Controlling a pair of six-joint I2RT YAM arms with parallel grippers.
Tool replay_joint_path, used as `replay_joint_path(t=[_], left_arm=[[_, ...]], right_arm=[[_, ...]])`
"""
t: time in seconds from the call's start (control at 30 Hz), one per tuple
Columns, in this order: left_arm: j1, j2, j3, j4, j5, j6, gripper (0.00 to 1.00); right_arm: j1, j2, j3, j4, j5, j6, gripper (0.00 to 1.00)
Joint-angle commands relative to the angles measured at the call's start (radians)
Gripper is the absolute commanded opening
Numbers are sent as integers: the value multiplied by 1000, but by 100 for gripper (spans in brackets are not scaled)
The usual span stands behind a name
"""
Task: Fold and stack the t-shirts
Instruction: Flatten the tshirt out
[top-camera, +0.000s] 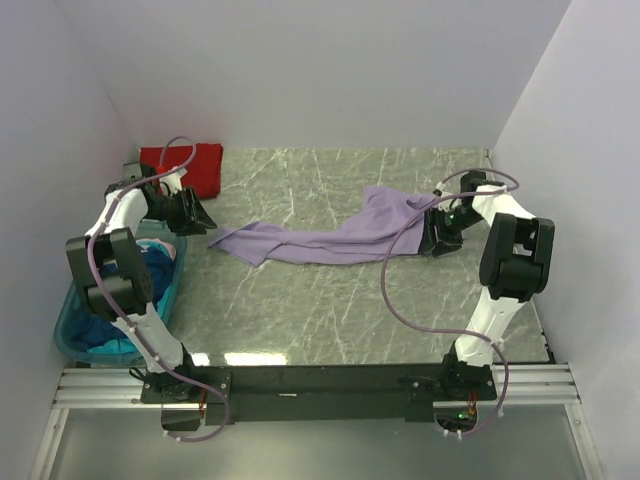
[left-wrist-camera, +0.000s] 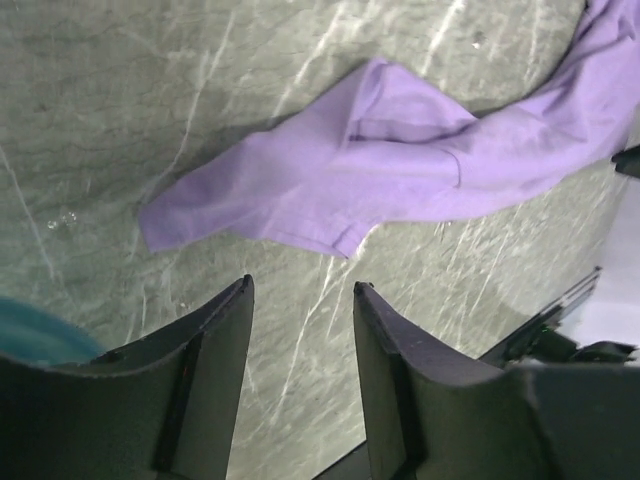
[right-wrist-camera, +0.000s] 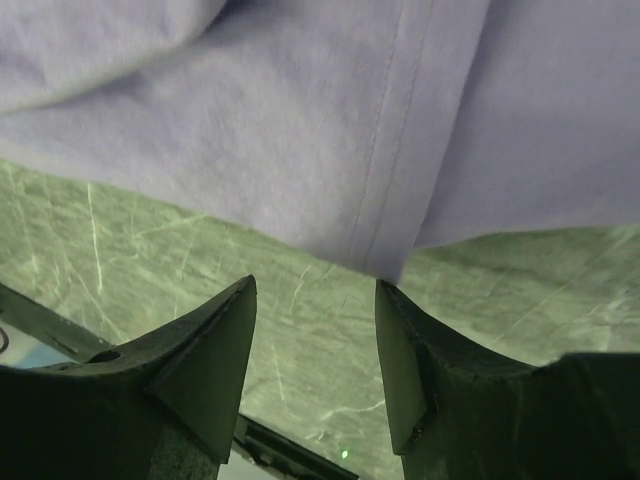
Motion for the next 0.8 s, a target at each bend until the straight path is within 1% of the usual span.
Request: replay_joint_path(t=[0.0,0.07,0.1,0.33,0.53,0.73,0.77], left_arm=[[-4,-79,-11,-21,22,76,50],[-3,-87,-15,-28,19,79,52],[-6,-88,-15,-29,17,111,52],[-23,-99,-24,-29,5,134,52],[-67,-113,-64,-15,-24,169,52],[-87,-122,-97,-15,-35,195,52],[-87,-121,-99,-15,-36,195,53]], right_arm=[[-9,17,3,54,18,34,57],[-18,16,-9,61,30,39,56],[-27,11,-25,72,38,43,56],[-62,10,-46,61,49,31,54],[-66,28,-17,70,-3,42,53],[-66,68,0,72,-65,51,44],[-67,66,0,74,-69,54,41]])
